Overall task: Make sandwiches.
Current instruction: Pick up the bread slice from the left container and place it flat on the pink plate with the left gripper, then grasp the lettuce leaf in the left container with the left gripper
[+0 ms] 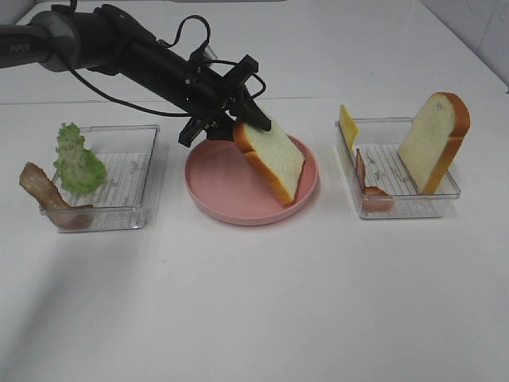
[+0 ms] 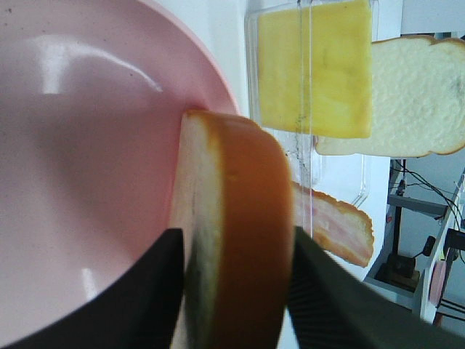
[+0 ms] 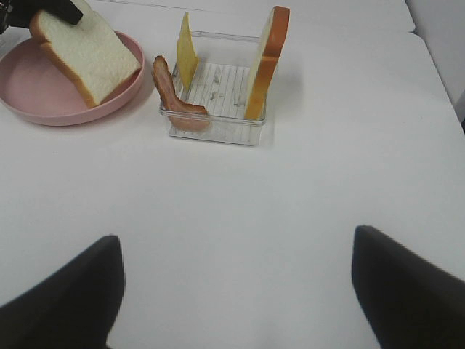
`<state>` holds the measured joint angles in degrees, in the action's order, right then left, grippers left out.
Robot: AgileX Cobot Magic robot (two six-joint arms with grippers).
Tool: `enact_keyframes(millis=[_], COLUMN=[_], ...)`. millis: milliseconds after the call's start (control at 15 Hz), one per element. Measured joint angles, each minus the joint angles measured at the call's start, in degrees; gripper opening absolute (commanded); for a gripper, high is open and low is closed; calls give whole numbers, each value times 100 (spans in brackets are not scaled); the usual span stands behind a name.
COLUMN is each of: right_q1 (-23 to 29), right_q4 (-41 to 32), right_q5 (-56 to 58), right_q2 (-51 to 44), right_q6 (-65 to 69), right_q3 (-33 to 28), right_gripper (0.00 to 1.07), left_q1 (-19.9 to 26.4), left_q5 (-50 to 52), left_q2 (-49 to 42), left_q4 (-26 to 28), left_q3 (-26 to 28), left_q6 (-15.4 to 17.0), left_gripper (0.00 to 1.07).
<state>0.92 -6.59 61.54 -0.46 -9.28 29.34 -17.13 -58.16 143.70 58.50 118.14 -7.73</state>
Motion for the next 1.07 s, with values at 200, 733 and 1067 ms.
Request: enact_keyframes(millis=[200, 733, 1067], right_q1=[0, 0, 0], right_q4=[0, 0, 0], right_q5=[0, 0, 0], right_q2=[0, 0, 0], right_q6=[0, 0, 0], right_q3=[0, 0, 0], right_gripper=[80, 80, 80], left_q1=[0, -246, -476], left_q5=[-23, -361, -1100], left_q2=[0, -201, -309], left_q4=[0, -2332, -4389], left_q3=[0, 630, 1942], left_q6=[-195, -338, 1152], left_gripper=[77, 78, 77])
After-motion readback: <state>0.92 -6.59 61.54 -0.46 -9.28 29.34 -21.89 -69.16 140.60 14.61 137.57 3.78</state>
